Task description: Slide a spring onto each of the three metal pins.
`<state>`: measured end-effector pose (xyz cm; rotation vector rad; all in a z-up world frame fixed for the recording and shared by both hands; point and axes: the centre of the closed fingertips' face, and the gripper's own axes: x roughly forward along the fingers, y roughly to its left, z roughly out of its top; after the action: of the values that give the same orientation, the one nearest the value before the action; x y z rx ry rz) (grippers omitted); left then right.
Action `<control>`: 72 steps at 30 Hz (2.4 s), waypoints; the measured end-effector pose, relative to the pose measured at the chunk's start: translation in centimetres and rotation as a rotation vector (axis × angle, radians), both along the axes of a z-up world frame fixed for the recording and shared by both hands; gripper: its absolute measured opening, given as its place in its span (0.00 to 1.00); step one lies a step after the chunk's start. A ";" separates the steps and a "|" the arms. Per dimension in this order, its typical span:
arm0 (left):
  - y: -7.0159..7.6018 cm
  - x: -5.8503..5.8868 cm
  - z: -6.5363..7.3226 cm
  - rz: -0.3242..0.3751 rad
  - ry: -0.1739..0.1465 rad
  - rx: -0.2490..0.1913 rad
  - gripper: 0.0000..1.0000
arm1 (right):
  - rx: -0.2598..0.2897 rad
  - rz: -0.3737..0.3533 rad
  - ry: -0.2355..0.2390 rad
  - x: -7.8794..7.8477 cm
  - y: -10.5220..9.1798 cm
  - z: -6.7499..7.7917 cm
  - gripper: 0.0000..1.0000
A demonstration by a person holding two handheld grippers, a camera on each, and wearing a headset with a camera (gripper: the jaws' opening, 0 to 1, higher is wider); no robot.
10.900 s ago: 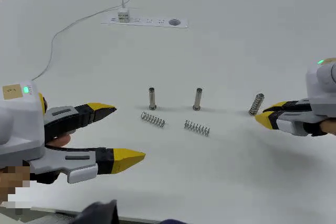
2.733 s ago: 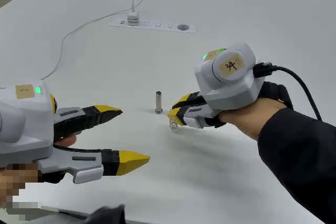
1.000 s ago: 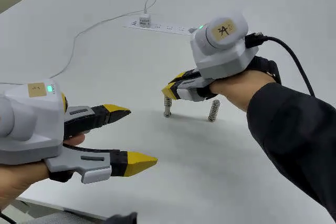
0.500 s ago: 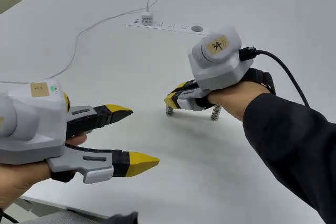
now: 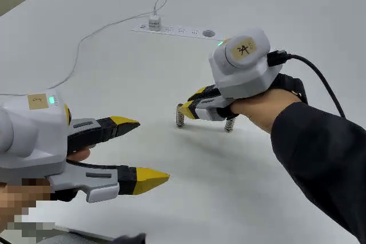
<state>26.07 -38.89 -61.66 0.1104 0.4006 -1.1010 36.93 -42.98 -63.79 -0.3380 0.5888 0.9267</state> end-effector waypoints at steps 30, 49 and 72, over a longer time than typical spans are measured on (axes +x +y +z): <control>-0.2 -0.2 0.1 -0.014 -0.006 -0.003 0.70 | 0.081 -0.140 -0.098 -7.3 -10.3 4.1 0.25; -0.1 -0.2 0.1 -0.013 -0.004 0.000 0.70 | 0.101 -0.271 -0.149 -9.5 -18.1 2.4 0.33; 0.0 -0.1 0.2 -0.004 -0.002 -0.017 0.70 | 0.133 -0.303 -0.130 -10.9 -20.1 0.7 0.57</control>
<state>25.98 -38.89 -61.47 0.0975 0.3900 -1.1080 26.03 -63.11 -63.13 -0.1815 0.4411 0.6433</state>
